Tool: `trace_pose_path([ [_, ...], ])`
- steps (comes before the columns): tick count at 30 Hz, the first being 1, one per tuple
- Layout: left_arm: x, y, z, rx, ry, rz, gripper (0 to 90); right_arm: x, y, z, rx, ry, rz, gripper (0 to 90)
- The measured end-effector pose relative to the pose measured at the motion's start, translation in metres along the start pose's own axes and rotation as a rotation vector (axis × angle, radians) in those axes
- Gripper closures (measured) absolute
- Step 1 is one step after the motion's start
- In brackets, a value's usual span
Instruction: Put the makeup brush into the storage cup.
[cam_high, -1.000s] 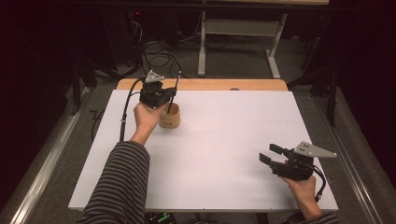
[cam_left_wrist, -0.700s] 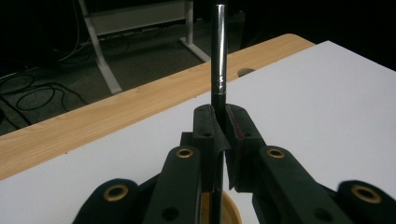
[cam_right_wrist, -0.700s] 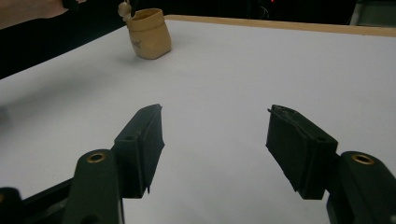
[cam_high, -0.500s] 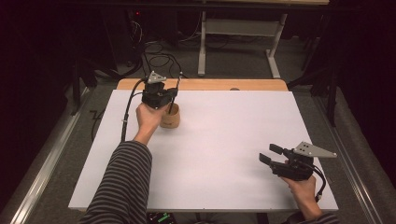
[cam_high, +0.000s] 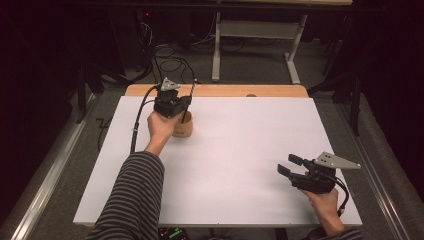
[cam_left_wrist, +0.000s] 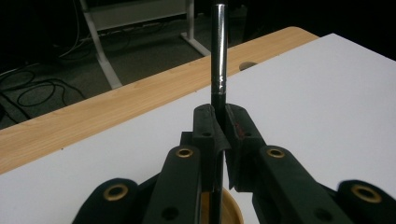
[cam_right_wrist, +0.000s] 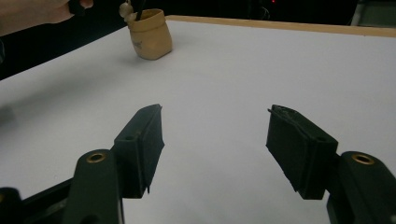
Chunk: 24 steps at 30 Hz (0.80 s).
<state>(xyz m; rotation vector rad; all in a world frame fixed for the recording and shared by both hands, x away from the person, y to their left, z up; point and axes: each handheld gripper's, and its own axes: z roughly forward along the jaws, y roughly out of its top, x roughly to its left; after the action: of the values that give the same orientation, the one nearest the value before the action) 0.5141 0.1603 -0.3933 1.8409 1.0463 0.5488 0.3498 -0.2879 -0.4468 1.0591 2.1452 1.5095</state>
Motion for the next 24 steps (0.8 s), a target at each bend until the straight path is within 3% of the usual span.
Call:
trace_pose_path([
  [24,0.002,-0.01,0.003,0.045,0.011,0.004,83.1,0.001,0.0,0.001,0.003,0.003,-0.008,37.1],
])
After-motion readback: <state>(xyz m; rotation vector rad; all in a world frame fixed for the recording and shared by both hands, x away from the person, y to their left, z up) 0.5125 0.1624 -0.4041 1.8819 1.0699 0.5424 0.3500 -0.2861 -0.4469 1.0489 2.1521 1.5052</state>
